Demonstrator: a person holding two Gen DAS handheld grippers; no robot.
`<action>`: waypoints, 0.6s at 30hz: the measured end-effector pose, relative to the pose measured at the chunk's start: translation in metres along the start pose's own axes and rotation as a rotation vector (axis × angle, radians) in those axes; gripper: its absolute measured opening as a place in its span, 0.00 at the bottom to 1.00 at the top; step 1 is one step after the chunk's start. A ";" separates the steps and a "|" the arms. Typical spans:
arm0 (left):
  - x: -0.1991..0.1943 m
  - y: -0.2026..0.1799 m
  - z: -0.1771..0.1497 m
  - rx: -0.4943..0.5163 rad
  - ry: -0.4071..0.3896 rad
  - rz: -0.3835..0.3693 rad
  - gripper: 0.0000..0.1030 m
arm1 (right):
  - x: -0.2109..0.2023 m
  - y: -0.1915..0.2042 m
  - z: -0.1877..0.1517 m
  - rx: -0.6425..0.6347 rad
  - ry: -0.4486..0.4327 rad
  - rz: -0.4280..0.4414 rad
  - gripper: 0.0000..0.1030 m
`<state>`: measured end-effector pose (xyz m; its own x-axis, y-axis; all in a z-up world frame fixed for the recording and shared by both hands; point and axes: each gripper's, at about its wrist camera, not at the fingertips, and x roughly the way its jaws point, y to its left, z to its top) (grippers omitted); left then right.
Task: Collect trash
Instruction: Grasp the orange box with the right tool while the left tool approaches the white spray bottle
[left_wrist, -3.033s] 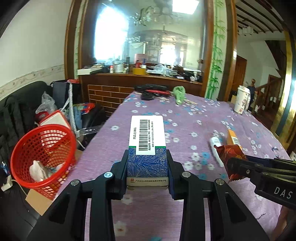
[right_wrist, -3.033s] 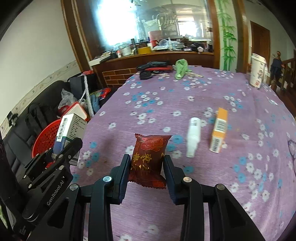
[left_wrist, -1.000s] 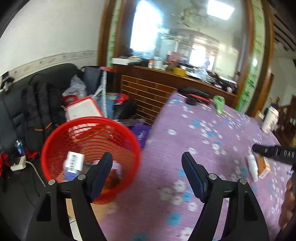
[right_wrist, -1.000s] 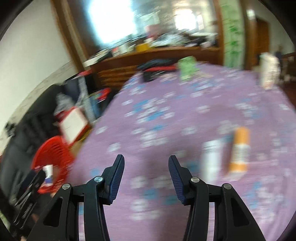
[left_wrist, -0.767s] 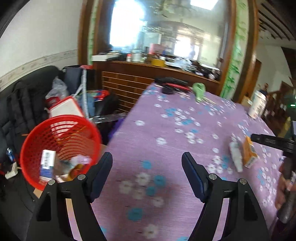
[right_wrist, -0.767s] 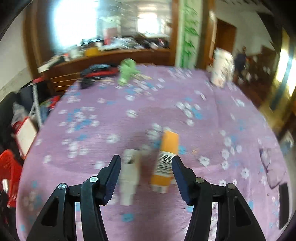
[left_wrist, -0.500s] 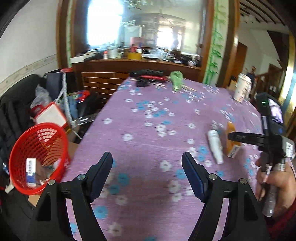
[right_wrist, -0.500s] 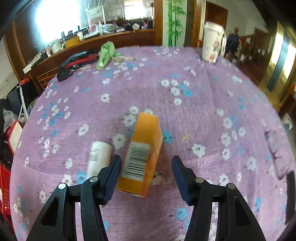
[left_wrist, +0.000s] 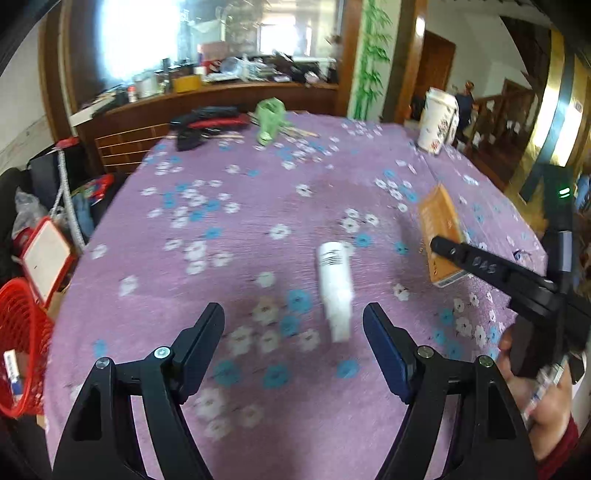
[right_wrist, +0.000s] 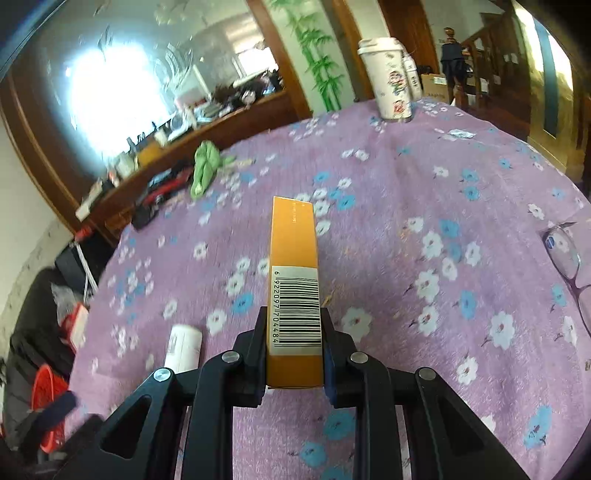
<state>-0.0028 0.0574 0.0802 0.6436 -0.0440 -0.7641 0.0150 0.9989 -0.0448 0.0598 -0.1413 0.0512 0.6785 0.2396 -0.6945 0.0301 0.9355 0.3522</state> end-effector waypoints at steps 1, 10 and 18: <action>0.010 -0.007 0.003 0.019 0.017 0.008 0.74 | -0.001 0.000 0.002 0.009 -0.004 0.005 0.24; 0.068 -0.035 0.022 0.078 0.104 -0.015 0.49 | -0.005 -0.006 0.007 0.036 -0.021 0.017 0.24; 0.080 -0.027 0.013 0.052 0.111 -0.068 0.28 | -0.001 0.000 0.006 0.000 -0.012 0.014 0.24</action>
<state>0.0584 0.0275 0.0290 0.5509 -0.1102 -0.8273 0.0973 0.9930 -0.0675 0.0633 -0.1433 0.0551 0.6874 0.2498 -0.6820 0.0202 0.9321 0.3617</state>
